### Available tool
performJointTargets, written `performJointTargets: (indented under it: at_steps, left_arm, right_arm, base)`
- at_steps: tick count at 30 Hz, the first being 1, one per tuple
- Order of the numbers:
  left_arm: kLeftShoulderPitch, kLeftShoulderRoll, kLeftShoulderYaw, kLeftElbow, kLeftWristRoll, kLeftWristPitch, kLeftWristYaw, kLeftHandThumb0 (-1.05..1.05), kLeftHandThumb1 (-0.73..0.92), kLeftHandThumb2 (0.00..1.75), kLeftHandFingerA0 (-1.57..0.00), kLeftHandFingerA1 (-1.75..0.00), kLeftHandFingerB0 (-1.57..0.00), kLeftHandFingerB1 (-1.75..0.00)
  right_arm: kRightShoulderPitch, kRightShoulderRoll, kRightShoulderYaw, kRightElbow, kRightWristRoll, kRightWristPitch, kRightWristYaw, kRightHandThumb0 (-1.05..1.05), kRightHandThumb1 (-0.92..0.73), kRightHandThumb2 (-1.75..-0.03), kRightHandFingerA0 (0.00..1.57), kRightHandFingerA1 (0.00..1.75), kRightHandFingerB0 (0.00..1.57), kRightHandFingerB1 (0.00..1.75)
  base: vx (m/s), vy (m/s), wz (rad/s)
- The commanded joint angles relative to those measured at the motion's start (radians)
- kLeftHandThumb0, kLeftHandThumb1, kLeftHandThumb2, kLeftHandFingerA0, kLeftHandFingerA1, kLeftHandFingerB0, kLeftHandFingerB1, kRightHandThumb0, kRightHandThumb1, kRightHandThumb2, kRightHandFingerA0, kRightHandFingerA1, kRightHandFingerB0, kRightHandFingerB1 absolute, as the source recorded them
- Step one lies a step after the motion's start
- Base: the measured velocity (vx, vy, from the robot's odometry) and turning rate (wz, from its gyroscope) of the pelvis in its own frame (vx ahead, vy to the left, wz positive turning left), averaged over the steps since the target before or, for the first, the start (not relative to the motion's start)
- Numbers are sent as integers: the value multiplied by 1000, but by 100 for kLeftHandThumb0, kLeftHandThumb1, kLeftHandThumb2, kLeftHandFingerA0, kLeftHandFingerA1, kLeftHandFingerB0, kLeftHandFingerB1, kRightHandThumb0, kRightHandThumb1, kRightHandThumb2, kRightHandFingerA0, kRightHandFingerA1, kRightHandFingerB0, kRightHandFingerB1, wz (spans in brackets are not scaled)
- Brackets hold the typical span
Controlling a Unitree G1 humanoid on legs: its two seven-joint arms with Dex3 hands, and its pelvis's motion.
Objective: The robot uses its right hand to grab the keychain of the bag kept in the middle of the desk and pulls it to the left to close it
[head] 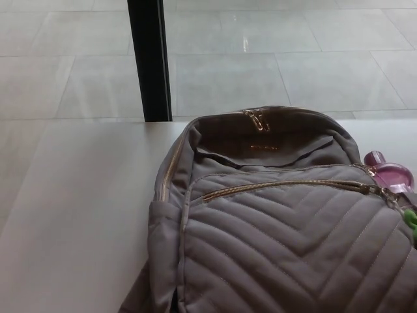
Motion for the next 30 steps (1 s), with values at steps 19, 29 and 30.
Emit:
performJointTargets:
  at_steps: [19, 29, 30]
  left_arm:
    - [-35, 36, 82, 57, -110, -14, -148, -57, 67, 60, -46, -53, -31, -35]
    - [-47, 41, 72, 45, -96, -10, -139, -58, 68, 60, -50, -53, -33, -36]
    - [-49, 42, 71, 48, -94, -8, -137, -58, 68, 60, -50, -53, -33, -36]
  right_arm:
    - [-108, -157, -115, -1117, 369, 203, 159, -70, -49, -86, 20, 52, 5, 29]
    - [-59, -155, 53, -1155, 265, 164, 265, -60, -66, -61, 20, 46, 0, 15]
    - [-53, -156, 61, -1158, 271, 170, 270, -60, -66, -61, 20, 46, 0, 15]
  base:
    - [0, 0, 0]
    - [0, 0, 0]
    - [0, 0, 0]
